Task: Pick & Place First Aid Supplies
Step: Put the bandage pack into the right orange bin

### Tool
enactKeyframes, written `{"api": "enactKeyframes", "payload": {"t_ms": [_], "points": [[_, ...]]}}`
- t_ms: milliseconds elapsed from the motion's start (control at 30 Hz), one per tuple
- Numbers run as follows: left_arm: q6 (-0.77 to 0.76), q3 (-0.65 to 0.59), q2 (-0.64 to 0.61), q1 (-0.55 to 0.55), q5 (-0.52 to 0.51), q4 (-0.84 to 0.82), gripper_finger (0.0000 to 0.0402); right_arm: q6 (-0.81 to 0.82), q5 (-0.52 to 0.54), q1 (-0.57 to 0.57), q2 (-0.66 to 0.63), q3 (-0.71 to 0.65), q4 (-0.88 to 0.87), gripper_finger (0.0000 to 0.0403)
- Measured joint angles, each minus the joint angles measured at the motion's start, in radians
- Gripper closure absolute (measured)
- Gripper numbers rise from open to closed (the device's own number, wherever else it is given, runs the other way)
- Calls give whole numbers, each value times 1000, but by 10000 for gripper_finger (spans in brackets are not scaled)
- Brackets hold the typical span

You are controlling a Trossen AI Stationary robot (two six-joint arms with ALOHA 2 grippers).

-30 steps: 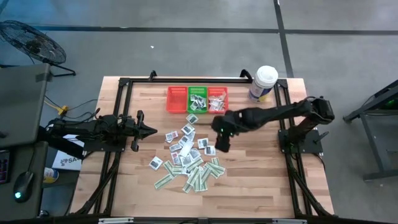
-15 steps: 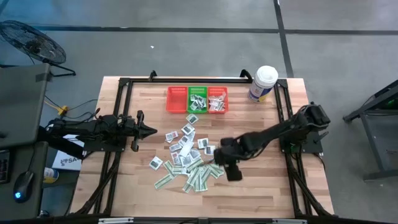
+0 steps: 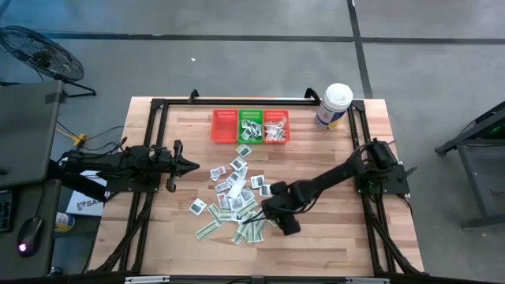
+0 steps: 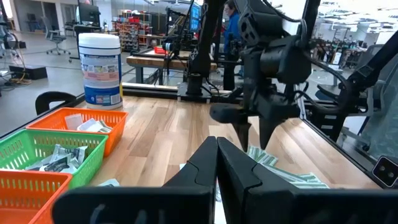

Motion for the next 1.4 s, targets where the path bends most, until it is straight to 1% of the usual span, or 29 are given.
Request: {"api": "enactKeyframes", "payload": {"t_ms": [233, 367, 567, 767, 900, 1200, 1333, 1400], "points": [[0, 0, 0, 0, 0, 0, 400, 94, 14, -8, 8, 0, -17, 204], [0, 0, 0, 0, 0, 0, 400, 187, 35, -11, 8, 0, -55, 204], [0, 0, 0, 0, 0, 0, 400, 271, -2, -10, 33, 5, -55, 204], [0, 0, 0, 0, 0, 0, 400, 350, 5, -3, 65, 5, -49, 211], [0, 0, 0, 0, 0, 0, 400, 401, 11, -3, 67, 4, -49, 241], [0, 0, 0, 0, 0, 0, 400, 499, 8, -7, 68, 2, -51, 344], [0, 0, 0, 0, 0, 0, 400, 504, -6, -7, 68, 2, -44, 390], [0, 0, 0, 0, 0, 0, 400, 504, -12, -7, 68, 1, -41, 398]]}}
